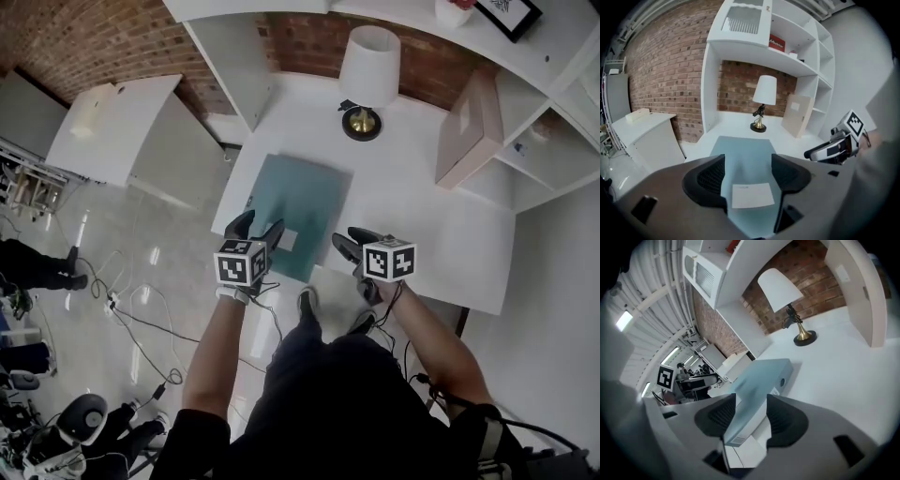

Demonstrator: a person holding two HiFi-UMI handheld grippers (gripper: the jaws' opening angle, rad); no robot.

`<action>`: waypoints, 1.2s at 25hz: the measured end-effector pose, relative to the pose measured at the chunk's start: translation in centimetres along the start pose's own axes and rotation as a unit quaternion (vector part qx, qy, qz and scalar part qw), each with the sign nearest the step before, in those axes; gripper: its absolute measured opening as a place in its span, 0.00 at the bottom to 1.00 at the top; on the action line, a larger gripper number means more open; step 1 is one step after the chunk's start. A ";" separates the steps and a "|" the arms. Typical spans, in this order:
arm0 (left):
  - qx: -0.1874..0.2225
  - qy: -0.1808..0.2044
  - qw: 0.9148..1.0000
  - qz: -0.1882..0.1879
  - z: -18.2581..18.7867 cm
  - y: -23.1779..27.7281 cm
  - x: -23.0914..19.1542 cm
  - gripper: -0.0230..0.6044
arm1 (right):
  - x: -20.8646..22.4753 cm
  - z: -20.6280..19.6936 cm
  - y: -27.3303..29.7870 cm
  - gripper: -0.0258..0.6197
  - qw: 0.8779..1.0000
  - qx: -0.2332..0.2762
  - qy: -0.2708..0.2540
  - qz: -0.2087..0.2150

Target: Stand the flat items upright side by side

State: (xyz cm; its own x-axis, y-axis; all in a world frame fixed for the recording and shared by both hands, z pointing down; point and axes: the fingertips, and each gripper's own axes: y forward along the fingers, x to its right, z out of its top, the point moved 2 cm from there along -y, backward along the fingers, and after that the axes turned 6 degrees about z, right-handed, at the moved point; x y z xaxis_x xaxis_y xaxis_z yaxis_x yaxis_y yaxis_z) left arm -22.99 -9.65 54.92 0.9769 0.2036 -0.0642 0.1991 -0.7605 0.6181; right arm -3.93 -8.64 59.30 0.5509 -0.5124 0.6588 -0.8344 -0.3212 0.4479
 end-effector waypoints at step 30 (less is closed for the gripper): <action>-0.170 -0.063 0.975 -0.129 -4.1 10.1 -8.8 0.54 | 3.5 -0.7 10.6 0.53 0.988 -0.007 0.127 -0.089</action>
State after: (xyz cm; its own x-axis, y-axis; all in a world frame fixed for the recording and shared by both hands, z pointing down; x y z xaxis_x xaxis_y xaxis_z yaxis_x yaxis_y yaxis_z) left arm -29.90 -16.58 64.95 0.9036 0.2679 -0.3344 0.4236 -0.4417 0.7908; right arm -10.82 -13.24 66.74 0.6775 -0.2308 0.6984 -0.7242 -0.3757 0.5783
